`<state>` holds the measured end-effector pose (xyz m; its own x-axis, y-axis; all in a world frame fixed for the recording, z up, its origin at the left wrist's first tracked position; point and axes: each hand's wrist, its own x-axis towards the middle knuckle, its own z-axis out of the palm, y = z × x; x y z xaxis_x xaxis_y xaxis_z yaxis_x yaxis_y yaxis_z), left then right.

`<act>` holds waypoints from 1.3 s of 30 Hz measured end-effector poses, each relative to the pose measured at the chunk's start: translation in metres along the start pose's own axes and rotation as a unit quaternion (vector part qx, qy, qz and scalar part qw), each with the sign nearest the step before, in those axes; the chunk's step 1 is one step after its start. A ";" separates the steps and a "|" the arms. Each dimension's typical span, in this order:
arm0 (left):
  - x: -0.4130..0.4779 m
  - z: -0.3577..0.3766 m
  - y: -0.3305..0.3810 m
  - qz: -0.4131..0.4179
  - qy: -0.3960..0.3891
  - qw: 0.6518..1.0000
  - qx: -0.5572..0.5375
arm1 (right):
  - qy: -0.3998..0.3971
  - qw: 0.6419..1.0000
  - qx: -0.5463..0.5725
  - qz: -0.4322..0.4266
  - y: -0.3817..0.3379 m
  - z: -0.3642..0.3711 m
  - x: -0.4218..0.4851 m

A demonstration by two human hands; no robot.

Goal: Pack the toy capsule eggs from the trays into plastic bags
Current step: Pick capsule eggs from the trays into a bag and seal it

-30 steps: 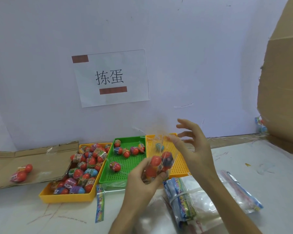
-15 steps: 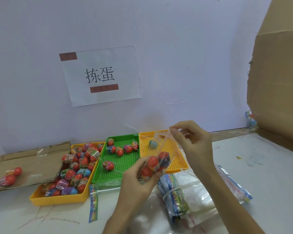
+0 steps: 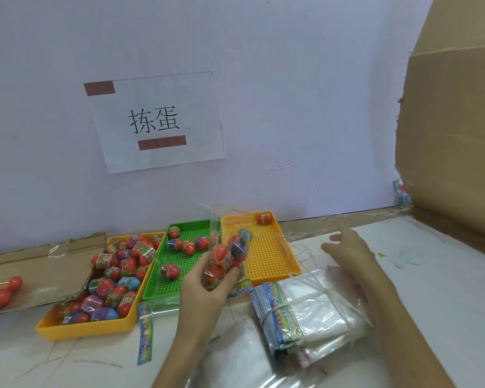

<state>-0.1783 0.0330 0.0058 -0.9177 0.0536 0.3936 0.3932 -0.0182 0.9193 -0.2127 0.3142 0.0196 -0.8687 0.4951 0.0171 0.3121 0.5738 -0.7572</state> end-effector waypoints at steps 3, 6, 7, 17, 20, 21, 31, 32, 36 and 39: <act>0.000 0.000 0.001 -0.004 0.000 1.000 -0.008 | 0.136 0.981 0.120 -0.076 -0.010 -0.006 -0.009; 0.001 0.000 0.002 -0.010 0.004 1.000 -0.021 | 0.038 0.958 0.227 -0.170 -0.029 -0.007 -0.025; 0.000 0.000 0.003 -0.013 0.003 1.000 -0.029 | -0.026 0.952 0.233 -0.197 -0.035 -0.006 -0.030; 0.000 0.000 0.007 -0.052 -0.029 0.993 -0.100 | -0.166 0.913 0.272 -0.256 -0.077 0.040 -0.081; -0.001 0.002 0.009 -0.059 -0.036 0.991 -0.114 | -0.142 0.905 0.315 -0.249 -0.078 0.049 -0.084; -0.001 0.003 0.009 -0.064 -0.035 0.990 -0.123 | -0.138 0.901 0.326 -0.249 -0.079 0.050 -0.085; 0.006 -0.003 0.005 -0.113 0.029 0.975 -0.189 | -0.146 0.905 0.332 -0.223 -0.081 0.061 -0.092; 0.006 -0.004 0.004 -0.117 0.038 0.972 -0.200 | -0.177 0.904 0.325 -0.214 -0.080 0.062 -0.092; 0.009 -0.011 0.003 -0.127 0.073 0.963 -0.228 | -0.196 0.911 0.286 -0.224 -0.079 0.065 -0.090; 0.008 -0.010 0.004 -0.135 0.092 0.957 -0.240 | -0.160 0.914 0.300 -0.220 -0.078 0.068 -0.090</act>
<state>-0.1850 0.0233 0.0129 -0.9941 -0.0547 0.0940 0.1087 -0.4870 0.8666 -0.1850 0.1805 0.0321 -0.9572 0.0306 0.2877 -0.2792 0.1635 -0.9462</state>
